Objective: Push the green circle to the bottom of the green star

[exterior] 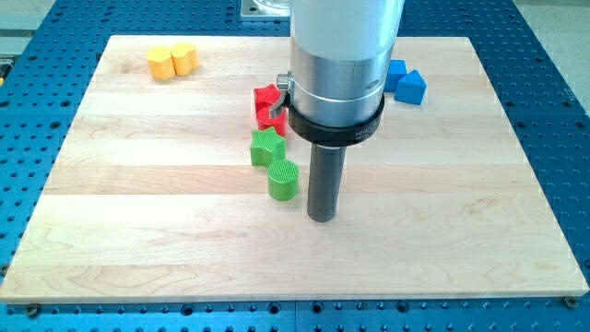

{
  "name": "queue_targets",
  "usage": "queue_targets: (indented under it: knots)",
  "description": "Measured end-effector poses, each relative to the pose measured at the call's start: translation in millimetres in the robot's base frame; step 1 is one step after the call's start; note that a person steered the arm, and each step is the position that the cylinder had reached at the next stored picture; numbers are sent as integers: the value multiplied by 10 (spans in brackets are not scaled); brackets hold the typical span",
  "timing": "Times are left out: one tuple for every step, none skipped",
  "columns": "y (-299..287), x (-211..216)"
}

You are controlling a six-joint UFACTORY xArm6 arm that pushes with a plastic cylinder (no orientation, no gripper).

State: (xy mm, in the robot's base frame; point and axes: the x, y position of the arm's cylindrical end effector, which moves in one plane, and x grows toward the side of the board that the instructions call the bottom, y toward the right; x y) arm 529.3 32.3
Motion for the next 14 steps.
queue_targets:
  knots:
    - [0,-174]
    - [-7,-291]
    - [-7,-242]
    - [-49,-241]
    - [-154,-229]
    - [-255,-229]
    - [-309,-229]
    - [-309,-297]
    - [-274,-355]
    - [496,-395]
    - [1626,-879]
    - [1937,-1261]
    - [1971,-1261]
    - [1988,-1265]
